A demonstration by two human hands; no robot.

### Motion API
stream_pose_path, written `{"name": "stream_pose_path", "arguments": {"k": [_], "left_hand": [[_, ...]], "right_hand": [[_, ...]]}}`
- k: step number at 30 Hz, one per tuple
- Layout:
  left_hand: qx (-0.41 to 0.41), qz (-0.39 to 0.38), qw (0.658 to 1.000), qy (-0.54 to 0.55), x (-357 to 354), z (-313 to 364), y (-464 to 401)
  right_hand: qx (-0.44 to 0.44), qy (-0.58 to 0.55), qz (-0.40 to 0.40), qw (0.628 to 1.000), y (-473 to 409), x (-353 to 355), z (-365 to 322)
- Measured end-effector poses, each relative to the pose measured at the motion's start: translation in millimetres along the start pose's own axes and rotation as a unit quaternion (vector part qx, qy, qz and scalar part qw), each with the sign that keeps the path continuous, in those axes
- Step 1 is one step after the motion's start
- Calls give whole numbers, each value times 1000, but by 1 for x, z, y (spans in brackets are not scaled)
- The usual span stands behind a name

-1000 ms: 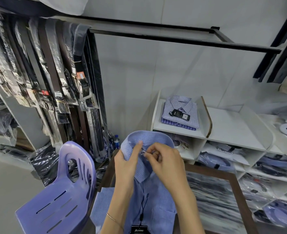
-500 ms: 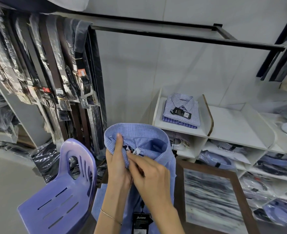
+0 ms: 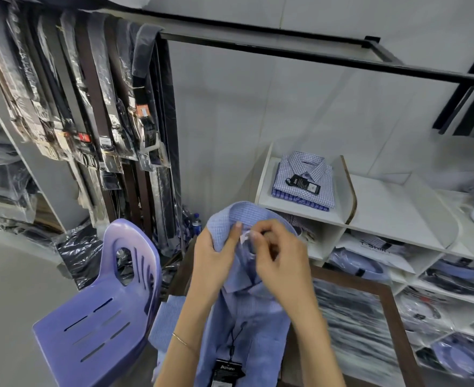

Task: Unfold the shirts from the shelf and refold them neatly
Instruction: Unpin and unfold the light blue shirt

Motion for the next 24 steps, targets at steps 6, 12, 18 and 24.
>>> {"name": "stream_pose_path", "arguments": {"k": [6, 12, 18, 24], "left_hand": [[88, -151, 984, 45, -19, -5, 6], [82, -120, 989, 23, -10, -12, 2], [56, -116, 991, -30, -9, -12, 0], [21, -79, 995, -55, -13, -10, -1]], "right_hand": [[-21, 37, -5, 999, -17, 19, 19], [-47, -82, -17, 995, -8, 29, 26], [-62, -63, -112, 990, 2, 11, 36], [-47, -41, -110, 992, 2, 7, 37]]}}
Point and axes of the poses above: each hand's wrist, its own y-axis away from the middle knuckle, its own x-axis out of the back of the hand, z = x × y, the point moved 8 cm from there along -y, towards the middle knuckle, and after that the axes turned 3 degrees about z, right-handed, at the moved point
